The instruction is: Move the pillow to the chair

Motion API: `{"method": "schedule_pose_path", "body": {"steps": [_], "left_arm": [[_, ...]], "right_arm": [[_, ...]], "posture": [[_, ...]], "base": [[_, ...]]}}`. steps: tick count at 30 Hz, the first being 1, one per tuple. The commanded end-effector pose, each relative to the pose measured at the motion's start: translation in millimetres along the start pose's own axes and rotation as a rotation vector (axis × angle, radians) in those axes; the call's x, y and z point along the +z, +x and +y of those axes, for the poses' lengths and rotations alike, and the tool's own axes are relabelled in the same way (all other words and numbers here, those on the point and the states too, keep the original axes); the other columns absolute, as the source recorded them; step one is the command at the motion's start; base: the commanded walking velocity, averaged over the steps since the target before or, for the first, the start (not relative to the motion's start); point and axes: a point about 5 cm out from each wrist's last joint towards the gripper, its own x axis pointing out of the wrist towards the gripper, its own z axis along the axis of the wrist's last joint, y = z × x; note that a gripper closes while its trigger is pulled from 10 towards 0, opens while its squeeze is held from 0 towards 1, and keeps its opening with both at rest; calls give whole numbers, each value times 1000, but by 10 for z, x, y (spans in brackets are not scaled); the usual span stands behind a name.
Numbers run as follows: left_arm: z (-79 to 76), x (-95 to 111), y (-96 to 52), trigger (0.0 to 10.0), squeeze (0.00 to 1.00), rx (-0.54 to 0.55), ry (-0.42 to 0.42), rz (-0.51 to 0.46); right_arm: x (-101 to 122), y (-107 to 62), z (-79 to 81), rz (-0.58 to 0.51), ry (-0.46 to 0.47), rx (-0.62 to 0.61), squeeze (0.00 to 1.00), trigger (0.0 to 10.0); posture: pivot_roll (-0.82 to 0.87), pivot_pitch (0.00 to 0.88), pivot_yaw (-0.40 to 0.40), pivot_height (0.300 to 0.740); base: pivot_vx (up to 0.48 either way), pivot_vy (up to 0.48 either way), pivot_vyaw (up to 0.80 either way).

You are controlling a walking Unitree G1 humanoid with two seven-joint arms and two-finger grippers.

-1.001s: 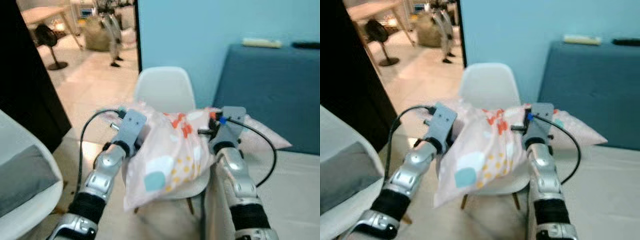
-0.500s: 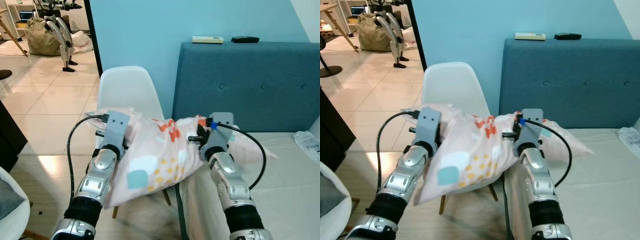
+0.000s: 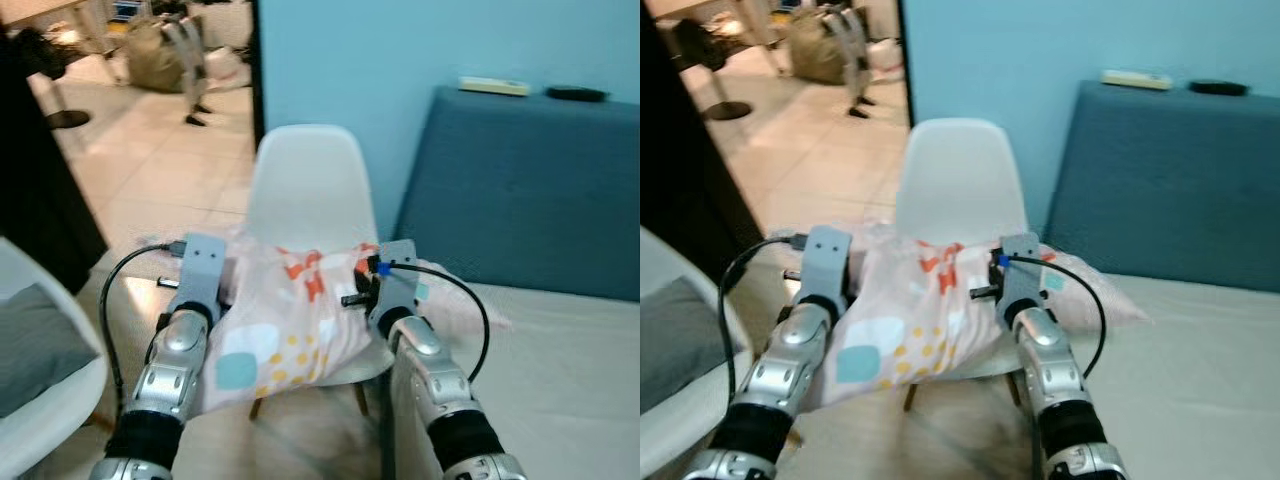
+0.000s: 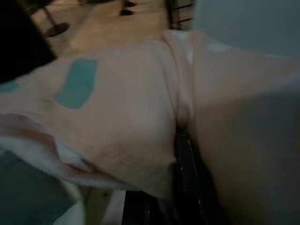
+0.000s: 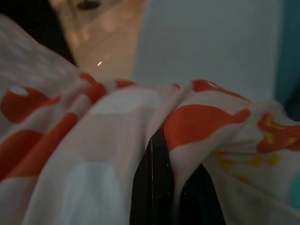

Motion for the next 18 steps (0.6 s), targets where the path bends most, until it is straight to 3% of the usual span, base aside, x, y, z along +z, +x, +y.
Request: {"method": "schedule_pose_path", "body": {"steps": [1, 3, 6, 9, 18], "left_arm": [[-88, 88, -12, 10000, 0, -30, 7, -41], [-220, 3, -54, 10000, 0, -117, 4, -51], [-281, -20, -60, 10000, 0, -162, -5, -55], [-394, 87, -44, 10000, 0, -244, -43, -92], [-443, 123, -23, 10000, 0, -238, -99, -87]], "right_arm": [[96, 14, 76, -66, -24, 44, 0, 10000], [79, -12, 6, -80, -42, -16, 0, 10000], [108, -26, -53, -99, -52, -61, 0, 10000], [215, -65, -204, -156, -43, -160, 0, 10000], [203, -97, -274, -160, -41, -183, 0, 10000]], "posture": [[51, 69, -35, 740], [41, 75, -30, 740], [30, 80, -22, 740], [14, 82, -10, 740], [-7, 78, 4, 740]], "base": [[0, 0, 0], [0, 0, 0], [0, 0, 0], [0, 0, 0], [59, 0, 0]]}}
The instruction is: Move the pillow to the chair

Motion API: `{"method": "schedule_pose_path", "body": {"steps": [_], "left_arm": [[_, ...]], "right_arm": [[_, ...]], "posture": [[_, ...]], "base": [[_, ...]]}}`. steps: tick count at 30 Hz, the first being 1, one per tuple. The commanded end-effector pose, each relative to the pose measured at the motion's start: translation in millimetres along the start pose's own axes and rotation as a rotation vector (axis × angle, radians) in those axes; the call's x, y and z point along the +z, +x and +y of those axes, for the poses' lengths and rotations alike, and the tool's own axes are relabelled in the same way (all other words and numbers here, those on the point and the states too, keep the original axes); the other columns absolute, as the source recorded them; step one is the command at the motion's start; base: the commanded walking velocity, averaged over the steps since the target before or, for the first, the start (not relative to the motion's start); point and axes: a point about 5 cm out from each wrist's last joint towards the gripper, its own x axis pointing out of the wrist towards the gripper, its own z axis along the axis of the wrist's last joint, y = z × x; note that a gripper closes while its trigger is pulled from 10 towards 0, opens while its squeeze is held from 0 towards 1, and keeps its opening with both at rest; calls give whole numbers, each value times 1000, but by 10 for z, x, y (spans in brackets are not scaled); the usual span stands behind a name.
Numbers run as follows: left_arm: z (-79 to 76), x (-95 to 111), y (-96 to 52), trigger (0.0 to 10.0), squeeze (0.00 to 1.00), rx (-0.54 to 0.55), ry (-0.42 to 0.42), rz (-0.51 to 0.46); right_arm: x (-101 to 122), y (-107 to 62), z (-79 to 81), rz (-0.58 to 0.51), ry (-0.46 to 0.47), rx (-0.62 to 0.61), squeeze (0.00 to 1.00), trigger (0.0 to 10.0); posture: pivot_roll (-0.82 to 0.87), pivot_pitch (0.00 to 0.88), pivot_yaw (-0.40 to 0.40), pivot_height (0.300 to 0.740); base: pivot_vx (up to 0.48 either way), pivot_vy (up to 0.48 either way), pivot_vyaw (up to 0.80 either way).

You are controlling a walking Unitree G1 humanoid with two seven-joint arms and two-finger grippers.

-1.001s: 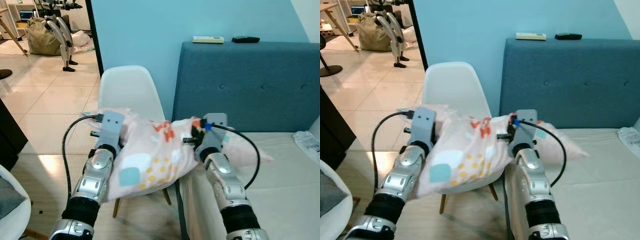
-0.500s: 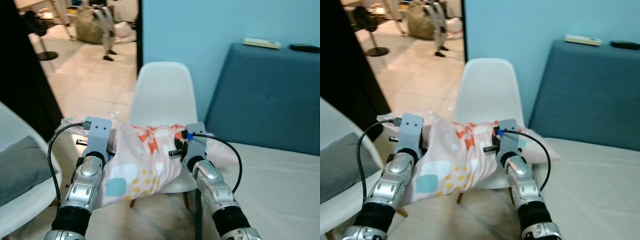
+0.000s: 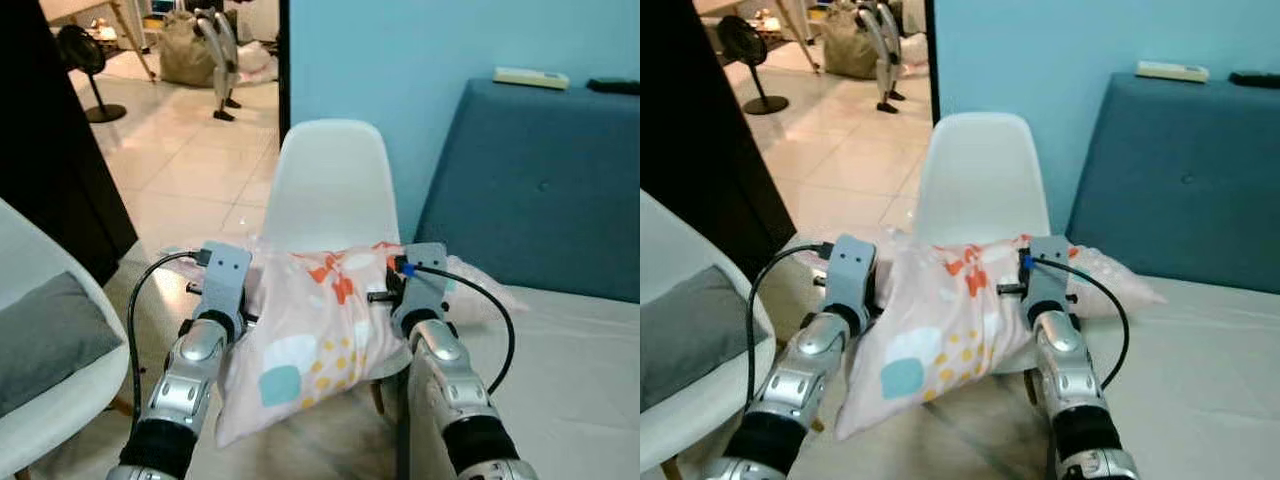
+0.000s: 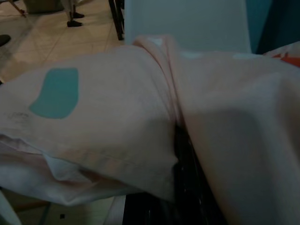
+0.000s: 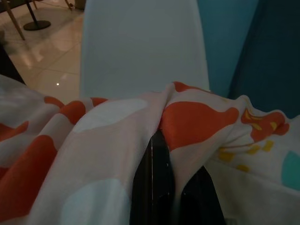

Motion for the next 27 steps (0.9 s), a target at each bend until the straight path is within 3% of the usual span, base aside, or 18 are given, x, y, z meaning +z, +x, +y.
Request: {"method": "schedule_pose_path", "body": {"steps": [1, 24, 27], "left_arm": [[-46, 90, 40, 10000, 0, -10, -11, -36], [-42, 102, 51, 10000, 0, -25, -28, -53], [-43, 101, 54, 10000, 0, -30, -23, -53]], "right_arm": [[117, 2, 92, -76, -6, 41, 0, 10000], [81, -42, 92, -80, 8, 35, 0, 10000], [62, -50, 85, -71, 16, 31, 0, 10000]], "posture": [[-8, 78, 3, 740], [-18, 75, 0, 740], [-17, 72, 1, 740]], "base": [[266, 0, 0], [342, 0, 0], [360, 0, -546]]}}
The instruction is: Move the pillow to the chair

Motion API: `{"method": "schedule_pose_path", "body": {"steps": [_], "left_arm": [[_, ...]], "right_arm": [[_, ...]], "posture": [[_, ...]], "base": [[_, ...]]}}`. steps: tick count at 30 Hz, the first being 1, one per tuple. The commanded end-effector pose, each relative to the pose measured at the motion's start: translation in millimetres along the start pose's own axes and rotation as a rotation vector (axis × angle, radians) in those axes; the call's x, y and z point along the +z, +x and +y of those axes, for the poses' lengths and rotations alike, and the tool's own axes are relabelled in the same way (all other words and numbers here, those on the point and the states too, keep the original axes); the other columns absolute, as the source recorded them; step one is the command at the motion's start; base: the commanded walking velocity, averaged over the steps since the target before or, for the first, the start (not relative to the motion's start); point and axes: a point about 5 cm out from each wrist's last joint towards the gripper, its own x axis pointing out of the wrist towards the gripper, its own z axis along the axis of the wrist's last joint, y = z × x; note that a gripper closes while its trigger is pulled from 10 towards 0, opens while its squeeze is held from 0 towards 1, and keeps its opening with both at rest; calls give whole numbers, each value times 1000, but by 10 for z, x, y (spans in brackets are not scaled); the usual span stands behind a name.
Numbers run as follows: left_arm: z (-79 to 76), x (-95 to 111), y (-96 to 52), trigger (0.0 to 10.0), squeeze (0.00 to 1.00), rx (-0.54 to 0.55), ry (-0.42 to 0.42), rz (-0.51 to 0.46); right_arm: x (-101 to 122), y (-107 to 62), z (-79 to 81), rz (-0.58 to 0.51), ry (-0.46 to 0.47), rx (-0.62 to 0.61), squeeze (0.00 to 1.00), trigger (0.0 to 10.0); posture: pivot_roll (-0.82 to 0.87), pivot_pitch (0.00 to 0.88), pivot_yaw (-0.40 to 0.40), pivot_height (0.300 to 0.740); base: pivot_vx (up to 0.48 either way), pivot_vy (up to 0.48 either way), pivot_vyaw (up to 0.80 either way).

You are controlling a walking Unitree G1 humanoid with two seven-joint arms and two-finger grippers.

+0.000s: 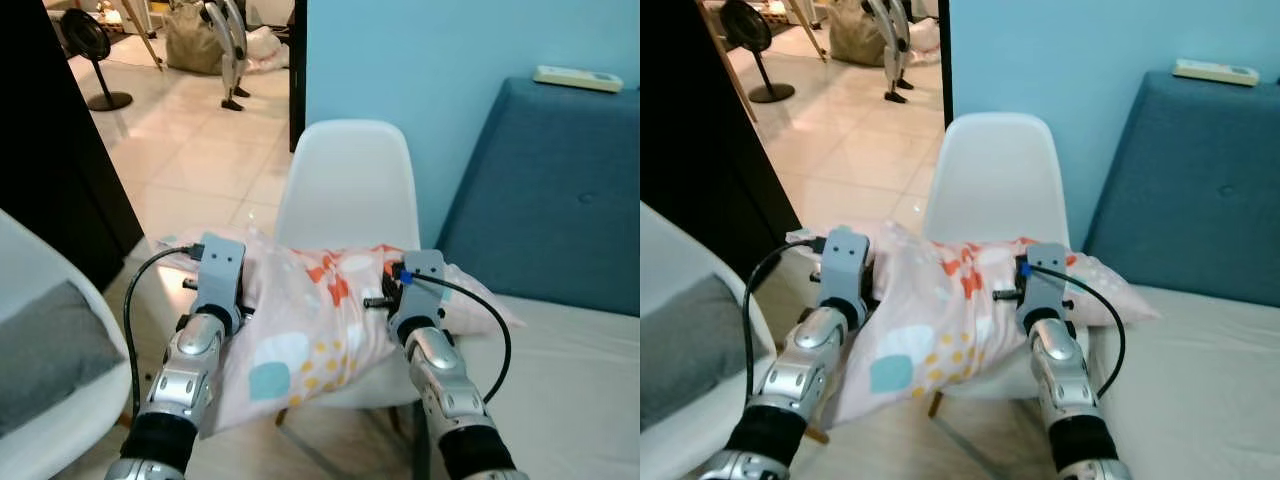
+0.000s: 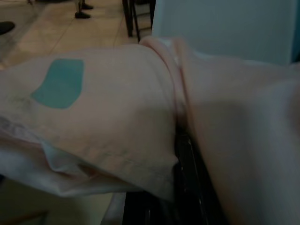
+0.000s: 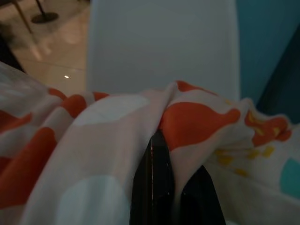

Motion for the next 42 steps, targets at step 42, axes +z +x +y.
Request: {"method": "schedule_pose_path", "body": {"steps": [42], "left_arm": [[-59, 27, 3, 10000, 0, -47, 33, -35]], "right_arm": [[522, 36, 147, -207, -90, 70, 0, 10000]], "posture": [[-25, 74, -7, 740]], "base": [[108, -63, -114]]}}
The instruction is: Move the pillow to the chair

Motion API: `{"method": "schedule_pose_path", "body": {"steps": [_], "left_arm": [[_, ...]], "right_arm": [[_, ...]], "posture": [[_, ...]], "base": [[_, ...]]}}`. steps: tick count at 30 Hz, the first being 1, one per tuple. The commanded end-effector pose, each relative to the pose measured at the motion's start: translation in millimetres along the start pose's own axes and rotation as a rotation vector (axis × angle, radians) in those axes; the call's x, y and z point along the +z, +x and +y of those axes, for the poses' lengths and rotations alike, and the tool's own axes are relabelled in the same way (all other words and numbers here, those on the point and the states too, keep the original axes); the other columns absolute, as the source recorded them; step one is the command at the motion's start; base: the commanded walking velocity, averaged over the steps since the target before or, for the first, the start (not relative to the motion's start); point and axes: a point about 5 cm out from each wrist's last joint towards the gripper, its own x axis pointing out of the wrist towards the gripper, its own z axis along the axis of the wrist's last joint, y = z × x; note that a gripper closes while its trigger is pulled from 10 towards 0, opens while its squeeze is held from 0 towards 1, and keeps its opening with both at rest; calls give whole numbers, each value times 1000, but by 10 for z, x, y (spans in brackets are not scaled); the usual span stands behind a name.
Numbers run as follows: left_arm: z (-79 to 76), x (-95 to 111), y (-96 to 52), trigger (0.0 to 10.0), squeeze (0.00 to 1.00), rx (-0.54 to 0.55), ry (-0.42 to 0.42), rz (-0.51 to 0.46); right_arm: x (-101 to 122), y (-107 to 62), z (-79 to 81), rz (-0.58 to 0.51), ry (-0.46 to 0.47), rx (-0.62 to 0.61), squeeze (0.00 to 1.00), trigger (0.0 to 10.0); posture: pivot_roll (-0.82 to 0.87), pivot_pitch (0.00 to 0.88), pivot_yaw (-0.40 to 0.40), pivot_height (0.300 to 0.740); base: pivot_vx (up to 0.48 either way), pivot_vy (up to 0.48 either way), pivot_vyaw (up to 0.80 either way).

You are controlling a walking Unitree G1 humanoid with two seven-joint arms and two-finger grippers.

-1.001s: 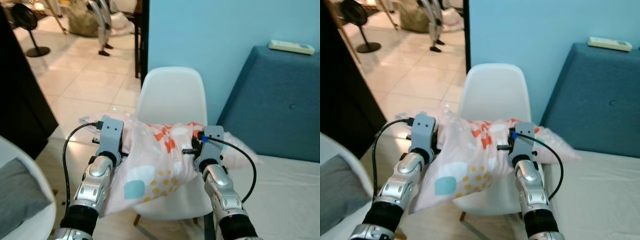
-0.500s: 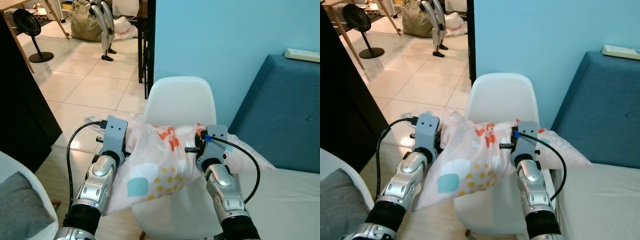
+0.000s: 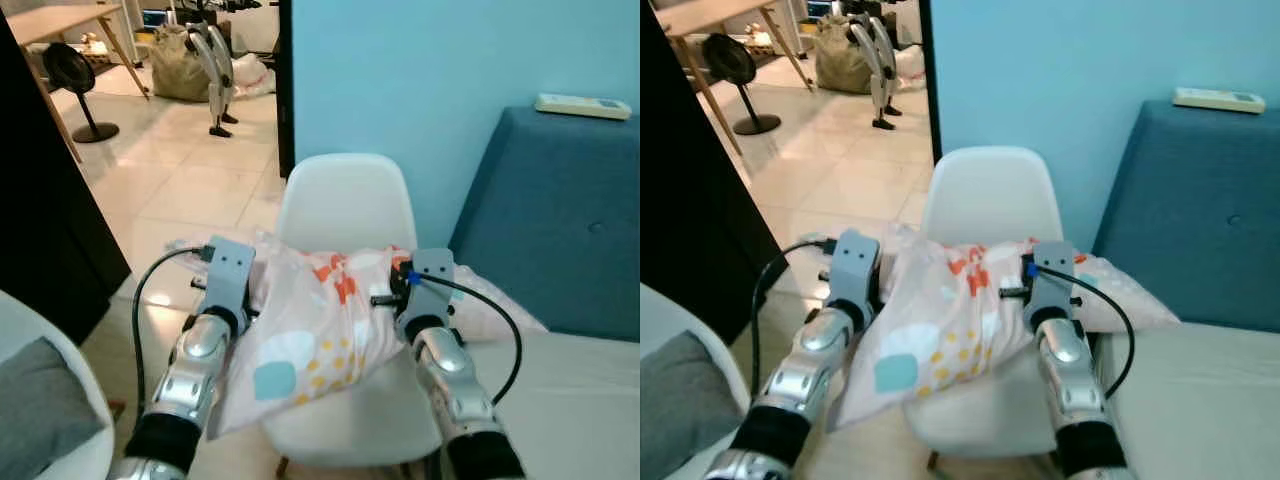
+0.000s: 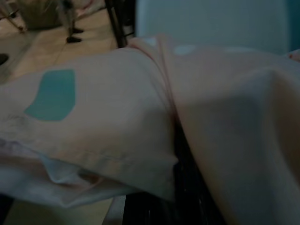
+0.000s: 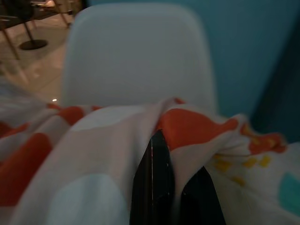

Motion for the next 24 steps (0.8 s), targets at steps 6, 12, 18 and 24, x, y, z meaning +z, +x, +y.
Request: {"method": "schedule_pose_path", "body": {"steps": [6, 12, 18, 24], "left_arm": [[3, 157, 35, 10000, 0, -58, 3, -79], [59, 124, 98, 10000, 0, -179, 59, -50], [191, 107, 231, 10000, 0, -168, 167, -6], [177, 62, 291, 10000, 0, -169, 191, 7]], "right_arm": [[526, 119, 103, -185, -51, 37, 0, 10000], [706, 171, 2, -228, -170, -99, 0, 10000], [472, 235, -23, -131, -175, -155, 0, 10000], [105, 237, 42, 18, -152, -133, 0, 10000]], "posture": [[-21, 75, -15, 740], [-28, 84, -10, 740], [-49, 107, 11, 740], [-68, 124, 27, 740]], "base": [[0, 0, 0], [0, 0, 0], [0, 0, 0], [0, 0, 0]]}}
